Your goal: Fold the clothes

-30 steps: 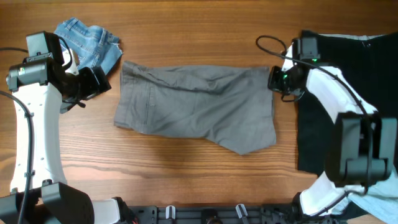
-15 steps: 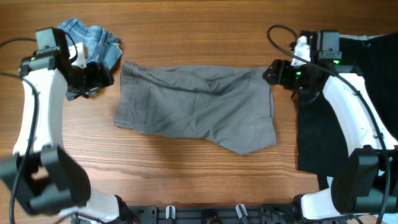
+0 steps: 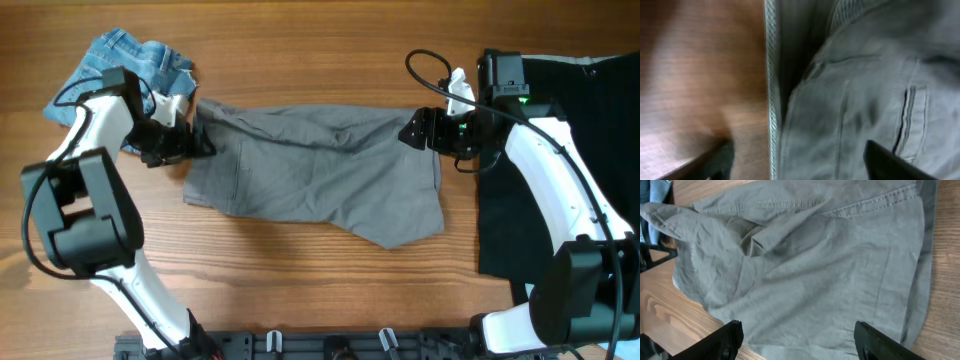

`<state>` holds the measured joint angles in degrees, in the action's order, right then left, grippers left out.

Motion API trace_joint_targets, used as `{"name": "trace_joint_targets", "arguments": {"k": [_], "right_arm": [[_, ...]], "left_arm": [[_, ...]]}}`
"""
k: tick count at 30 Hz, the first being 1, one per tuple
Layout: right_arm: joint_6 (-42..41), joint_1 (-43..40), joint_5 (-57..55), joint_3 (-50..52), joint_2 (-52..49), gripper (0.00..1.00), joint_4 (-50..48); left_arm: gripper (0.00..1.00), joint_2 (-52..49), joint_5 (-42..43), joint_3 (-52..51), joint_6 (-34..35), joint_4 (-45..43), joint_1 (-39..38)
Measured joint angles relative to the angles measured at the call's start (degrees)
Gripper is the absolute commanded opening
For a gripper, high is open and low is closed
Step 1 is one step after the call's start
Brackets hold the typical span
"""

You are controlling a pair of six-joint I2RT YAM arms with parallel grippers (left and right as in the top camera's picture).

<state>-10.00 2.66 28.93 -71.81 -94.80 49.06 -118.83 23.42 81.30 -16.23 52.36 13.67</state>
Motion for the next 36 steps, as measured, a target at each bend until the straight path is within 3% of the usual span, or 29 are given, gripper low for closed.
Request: {"name": "trace_joint_targets", "arguments": {"k": [6, 9, 11, 14, 18, 22, 25, 29, 32, 36], "right_arm": [[0.3, 0.0, -0.3, 0.0, 0.0, 0.77, 0.7], [0.5, 0.0, -0.5, 0.0, 0.0, 0.77, 0.7], [0.6, 0.0, -0.5, 0.0, 0.0, 0.76, 0.7], [1.0, 0.0, -0.5, 0.0, 0.0, 0.75, 0.7], [1.4, 0.0, -1.2, 0.0, 0.0, 0.65, 1.1], [2.6, 0.6, -1.7, 0.0, 0.0, 0.49, 1.1], [3.9, 3.4, -2.1, 0.0, 0.0, 0.25, 1.0], [4.3, 10.0, -3.4, 0.2, -0.3, 0.15, -1.5], [2.9, 15.0, -5.1, 1.1, -2.3, 0.13, -4.9], [1.0, 19.8, -6.1, 2.2, -8.9, 0.08, -8.7]], "left_arm": [[0.48, -1.3, 2.4, 0.1, -0.6, 0.2, -0.5], [0.28, -1.6, 2.8, 0.1, -0.6, 0.5, -1.8], [0.04, -1.9, 2.6, -0.1, -0.9, 0.5, -3.1], [0.04, -2.3, 1.8, -0.3, -0.8, 2.3, -5.0], [0.04, -2.3, -1.0, -0.3, 1.0, 6.6, -6.1], [0.04, -2.3, -4.4, -0.3, 5.6, 11.0, -5.4], [0.04, -2.3, -6.7, -0.4, 8.1, 14.9, -4.1], [0.04, -2.3, -8.3, -0.6, 9.6, 16.6, -3.2], [0.22, -2.3, -8.8, -0.6, 10.1, 16.8, -3.2], [0.56, -2.3, -9.7, -0.6, 10.9, 17.0, -3.2]]}}
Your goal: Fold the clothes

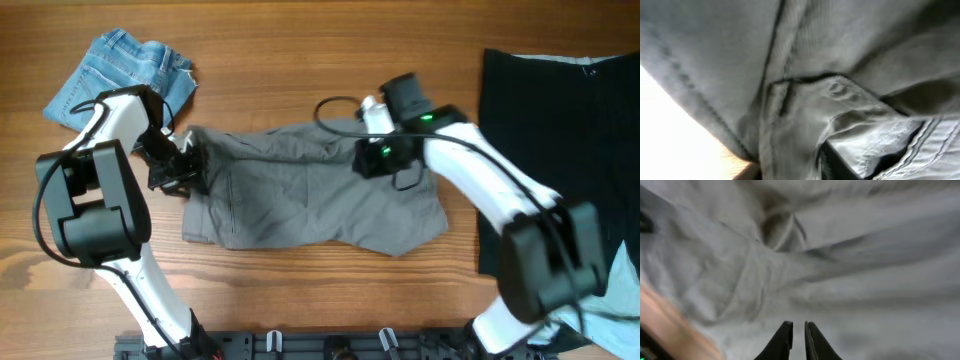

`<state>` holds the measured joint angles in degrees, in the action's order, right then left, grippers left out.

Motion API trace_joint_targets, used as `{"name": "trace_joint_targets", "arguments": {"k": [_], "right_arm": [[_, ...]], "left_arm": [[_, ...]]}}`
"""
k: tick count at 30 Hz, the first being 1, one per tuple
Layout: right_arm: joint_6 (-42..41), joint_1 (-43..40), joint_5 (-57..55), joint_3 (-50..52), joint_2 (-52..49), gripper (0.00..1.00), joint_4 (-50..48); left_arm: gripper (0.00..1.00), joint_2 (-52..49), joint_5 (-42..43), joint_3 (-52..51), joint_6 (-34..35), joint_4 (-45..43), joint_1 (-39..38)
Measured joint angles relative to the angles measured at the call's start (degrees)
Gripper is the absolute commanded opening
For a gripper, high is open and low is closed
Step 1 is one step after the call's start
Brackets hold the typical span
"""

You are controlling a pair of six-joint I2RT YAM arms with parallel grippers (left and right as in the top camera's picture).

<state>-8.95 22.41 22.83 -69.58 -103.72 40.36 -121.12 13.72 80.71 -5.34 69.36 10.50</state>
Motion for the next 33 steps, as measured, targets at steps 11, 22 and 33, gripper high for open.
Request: {"name": "trace_joint_targets", "arguments": {"k": [11, 22, 33], "right_arm": [[-20.0, 1.6, 9.1, 1.5, -15.8, 0.08, -44.1], [-20.9, -8.6, 25.3, -0.2, -13.8, 0.13, -39.1], [-3.0, -17.5, 16.2, -0.3, 2.8, 0.49, -8.6]], "left_arm": [[1.00, 2.2, 2.9, -0.1, 0.5, -2.3, 0.1], [1.00, 2.2, 5.7, -0.1, 0.5, -2.4, 2.9], [1.00, 3.4, 5.9, -0.9, 0.4, -8.8, 7.8]]}}
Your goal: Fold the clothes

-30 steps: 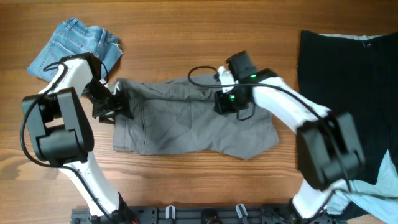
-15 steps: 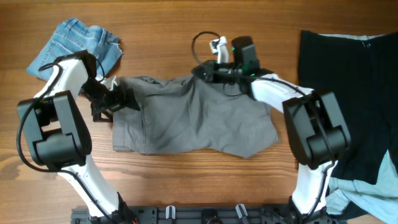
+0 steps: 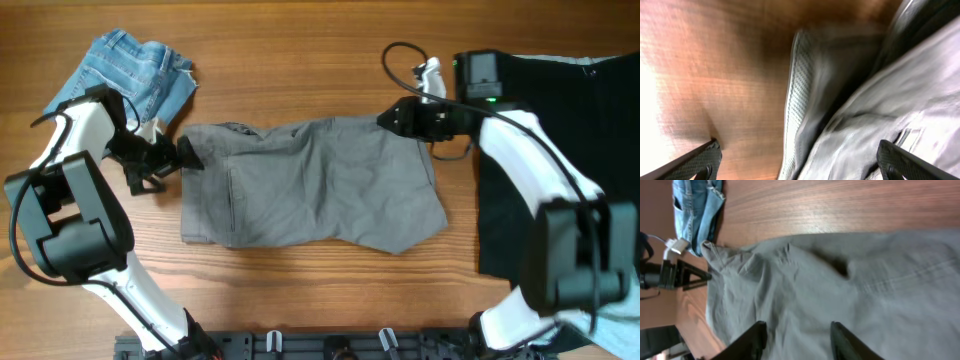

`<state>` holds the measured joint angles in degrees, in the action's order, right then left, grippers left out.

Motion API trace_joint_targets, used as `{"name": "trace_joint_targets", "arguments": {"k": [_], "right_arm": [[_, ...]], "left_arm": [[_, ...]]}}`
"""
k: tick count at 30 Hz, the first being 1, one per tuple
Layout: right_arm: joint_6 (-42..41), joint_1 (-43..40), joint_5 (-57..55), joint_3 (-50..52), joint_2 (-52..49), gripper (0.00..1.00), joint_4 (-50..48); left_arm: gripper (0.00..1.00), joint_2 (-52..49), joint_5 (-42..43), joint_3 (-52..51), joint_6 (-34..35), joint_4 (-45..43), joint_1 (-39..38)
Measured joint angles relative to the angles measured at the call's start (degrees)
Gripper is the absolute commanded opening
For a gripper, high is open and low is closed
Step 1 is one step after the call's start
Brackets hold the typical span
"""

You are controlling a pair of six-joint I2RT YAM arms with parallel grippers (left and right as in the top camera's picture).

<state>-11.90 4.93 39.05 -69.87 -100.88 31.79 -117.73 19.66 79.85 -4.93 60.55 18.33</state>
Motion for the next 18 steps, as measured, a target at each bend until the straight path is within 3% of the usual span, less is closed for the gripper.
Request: {"name": "trace_joint_targets", "arguments": {"k": [3, 7, 9, 11, 13, 14, 15, 16, 18], "right_arm": [[1.7, -0.5, -1.5, 0.0, 4.2, 0.49, 5.0], [3.3, -0.5, -2.4, 0.0, 8.0, 0.49, 10.8], [3.9, -0.5, -2.7, 0.0, 8.5, 0.48, 12.0], [4.3, -0.5, -2.9, 0.0, 8.5, 0.48, 13.0], [4.6, -0.5, -3.0, 0.0, 8.5, 0.48, 13.7], [4.6, -0.5, -3.1, 0.0, 8.5, 0.47, 14.1], [4.7, -0.5, -3.1, 0.0, 8.5, 0.47, 14.3], [4.7, -0.5, -3.1, 0.0, 8.5, 0.47, 14.4], [4.7, -0.5, -3.1, 0.0, 8.5, 0.47, 14.5]], "left_arm": [[0.97, 1.3, 0.0, -1.7, -0.3, -3.9, -0.6], [0.69, 3.1, -0.4, -5.0, -1.3, -8.2, -2.0], [0.63, 3.7, -0.3, -6.4, -1.8, -9.5, -2.9], [0.46, 4.2, 0.1, -7.8, -2.5, -10.3, -3.9], [0.36, 4.5, 0.5, -8.8, -2.5, -10.3, -4.8], [0.28, 4.5, 1.1, -9.4, -2.8, -9.8, -5.4], [0.10, 4.5, 1.5, -9.7, -3.2, -9.6, -5.9], [0.04, 4.5, 2.3, -10.0, -2.9, -9.2, -6.2], [0.04, 4.1, 3.7, -10.9, -3.0, -8.6, -7.0]]}}
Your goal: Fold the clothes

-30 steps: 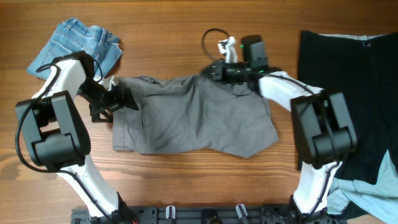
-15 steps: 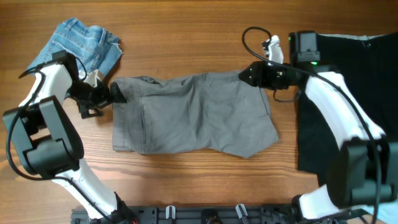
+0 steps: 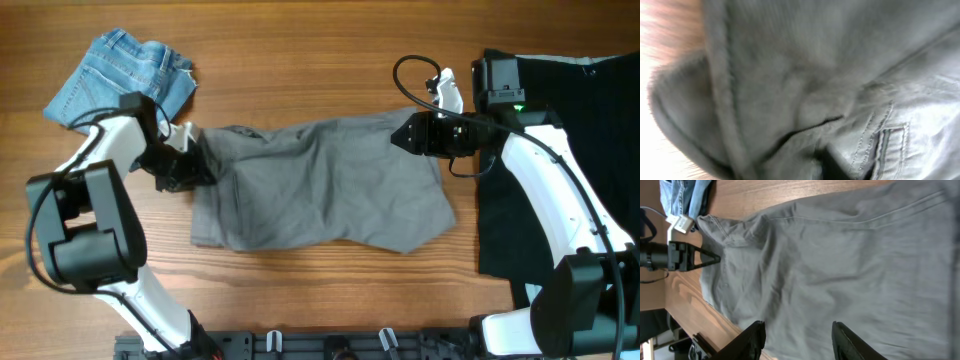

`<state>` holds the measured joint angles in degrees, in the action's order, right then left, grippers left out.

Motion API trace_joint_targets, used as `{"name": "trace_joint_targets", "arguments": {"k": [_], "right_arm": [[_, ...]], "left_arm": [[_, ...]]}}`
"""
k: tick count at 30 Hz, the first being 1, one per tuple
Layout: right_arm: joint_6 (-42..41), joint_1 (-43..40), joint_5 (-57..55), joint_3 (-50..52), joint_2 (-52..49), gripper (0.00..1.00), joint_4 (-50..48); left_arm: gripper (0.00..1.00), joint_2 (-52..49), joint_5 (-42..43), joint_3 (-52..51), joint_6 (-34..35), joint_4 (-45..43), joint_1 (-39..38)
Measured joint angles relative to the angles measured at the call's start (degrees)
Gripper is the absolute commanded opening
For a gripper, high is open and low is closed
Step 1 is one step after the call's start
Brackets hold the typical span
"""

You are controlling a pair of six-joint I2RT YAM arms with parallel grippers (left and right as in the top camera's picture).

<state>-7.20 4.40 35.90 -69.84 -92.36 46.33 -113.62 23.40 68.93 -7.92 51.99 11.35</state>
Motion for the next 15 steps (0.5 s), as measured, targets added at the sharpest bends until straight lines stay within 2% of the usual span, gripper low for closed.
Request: {"name": "trace_joint_targets", "arguments": {"k": [4, 8, 10, 15], "right_arm": [[0.0, 0.0, 0.0, 0.0, 0.0, 0.45, 1.0], [0.0, 0.0, 0.0, 0.0, 0.0, 0.45, 2.0], [0.0, 0.0, 0.0, 0.0, 0.0, 0.45, 2.1], [0.0, 0.0, 0.0, 0.0, 0.0, 0.45, 2.2]], "left_arm": [[0.04, -1.1, 1.6, 0.4, -0.1, 4.6, -0.9], [0.04, -3.1, -1.9, 5.3, 0.8, 17.9, -0.5], [0.04, -3.5, -5.3, 11.6, 1.9, 26.8, 0.1], [0.04, -3.2, -13.1, 31.4, 3.9, 41.4, 1.1]]}}
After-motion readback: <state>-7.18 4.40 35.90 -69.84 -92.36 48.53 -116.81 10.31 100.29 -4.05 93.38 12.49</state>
